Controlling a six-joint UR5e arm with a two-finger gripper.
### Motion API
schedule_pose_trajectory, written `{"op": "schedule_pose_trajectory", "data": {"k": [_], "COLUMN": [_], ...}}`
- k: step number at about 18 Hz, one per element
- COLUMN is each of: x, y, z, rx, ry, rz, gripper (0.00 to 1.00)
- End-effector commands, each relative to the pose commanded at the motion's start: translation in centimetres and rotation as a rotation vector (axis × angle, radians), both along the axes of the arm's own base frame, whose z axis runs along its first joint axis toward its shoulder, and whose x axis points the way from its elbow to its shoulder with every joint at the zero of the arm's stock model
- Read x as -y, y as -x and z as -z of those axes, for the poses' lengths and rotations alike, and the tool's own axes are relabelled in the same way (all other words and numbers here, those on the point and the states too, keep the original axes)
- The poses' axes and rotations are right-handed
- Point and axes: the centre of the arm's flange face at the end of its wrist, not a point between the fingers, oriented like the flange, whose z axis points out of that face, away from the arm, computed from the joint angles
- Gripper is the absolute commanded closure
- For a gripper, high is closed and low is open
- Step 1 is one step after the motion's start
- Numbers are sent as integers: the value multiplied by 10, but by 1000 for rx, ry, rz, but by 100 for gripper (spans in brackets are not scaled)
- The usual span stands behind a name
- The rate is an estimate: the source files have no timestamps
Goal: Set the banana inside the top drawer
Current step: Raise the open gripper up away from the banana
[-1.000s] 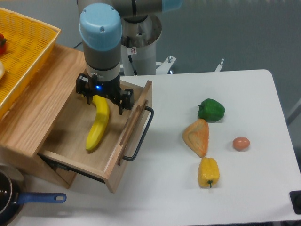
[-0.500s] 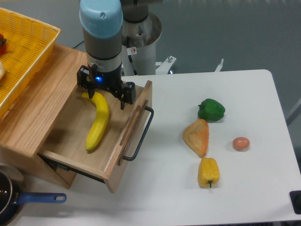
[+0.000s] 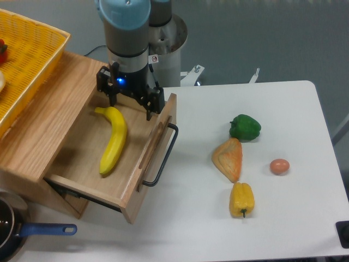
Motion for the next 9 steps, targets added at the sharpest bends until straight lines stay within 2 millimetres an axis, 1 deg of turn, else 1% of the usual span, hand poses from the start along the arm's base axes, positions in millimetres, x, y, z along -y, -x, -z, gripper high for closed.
{"op": "schedule_pose_trajectory", "data": {"k": [4, 6, 9], "x": [24, 37, 58], "y": [20, 35, 60], "z": [-4, -6, -4], "rx": [-2, -1, 6], "ry": [10, 13, 23], "rz": [29, 32, 59], "gripper": [0, 0, 0]}}
